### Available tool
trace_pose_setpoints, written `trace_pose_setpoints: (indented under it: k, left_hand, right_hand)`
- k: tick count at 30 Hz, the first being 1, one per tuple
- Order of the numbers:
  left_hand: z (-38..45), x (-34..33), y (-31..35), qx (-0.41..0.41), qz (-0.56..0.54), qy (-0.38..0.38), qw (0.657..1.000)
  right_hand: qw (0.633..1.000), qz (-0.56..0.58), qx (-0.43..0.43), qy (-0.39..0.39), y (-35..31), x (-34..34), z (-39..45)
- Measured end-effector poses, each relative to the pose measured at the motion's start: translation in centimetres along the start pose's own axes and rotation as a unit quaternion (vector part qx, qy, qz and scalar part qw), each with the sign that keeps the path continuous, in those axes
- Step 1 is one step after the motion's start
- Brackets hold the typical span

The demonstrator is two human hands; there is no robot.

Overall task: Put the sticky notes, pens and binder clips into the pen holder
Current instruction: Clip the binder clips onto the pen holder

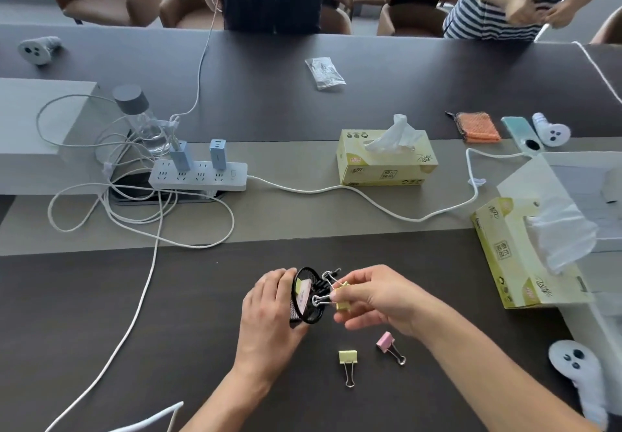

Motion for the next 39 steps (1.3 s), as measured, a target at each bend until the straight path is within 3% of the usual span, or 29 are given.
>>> trace_pose_setpoints:
  k: [5, 11, 20, 24, 28, 30, 32, 34, 39]
  left_hand:
    - [-0.5, -0.5, 1.2, -0.001, -0.002, -0.021, 1.0]
    - [-0.6, -0.1, 0.7, 0.024, -0.037, -0.006, 0.999]
    - [-0.3, -0.7, 1.0, 0.027, -0.08, -0.004, 0.996]
    - [-0.3, -0.5, 0.5, 0.042, -0.081, 0.002, 0.996]
    - [-0.2, -0.4, 0.1, 0.049, -0.081, 0.006, 0.996]
    - [-0.2, -0.4, 0.0, 0.053, -0.082, 0.005, 0.995]
    - [-0.2, -0.4, -0.1, 0.054, -0.083, 0.005, 0.995]
    - [-0.2, -0.4, -0.2, 0.055, -0.081, 0.005, 0.995]
    - [-0.2, -0.1, -0.3, 0.055, -0.08, 0.013, 0.995]
  right_hand:
    - [0.997, -0.063, 0.006, 0.031, -1.1, -2.8, 1.3]
    - [0.999, -0.012, 0.035, 0.006, -0.5, -1.5, 1.0]
    - [0.981, -0.076, 0.141, 0.109, 1.7, 0.8, 0.8]
    - [0.909, -0.299, 0.129, 0.261, 3.7, 3.9, -0.5]
    - [0.827, -0.531, -0.028, 0.182, 10.2, 4.8, -2.0]
    - [0.801, -0.567, -0.002, 0.193, 12.9, 4.1, -2.3]
    - [0.777, -0.586, 0.076, 0.217, 14.3, 3.2, -2.2]
    - [0.78, -0.56, 0.131, 0.246, 14.3, 2.6, -2.4]
    - [0.84, -0.442, 0.182, 0.257, 13.1, -1.0, -3.0]
Point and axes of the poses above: each hand's wrist, its own z-axis towards the middle knuckle, its own x-axis out of the back of the hand, y = z × x, the point moved 3 cm from there along z, towards the middle knuckle, and after that the axes turned 8 degrees about x, right-handed, at the moved point
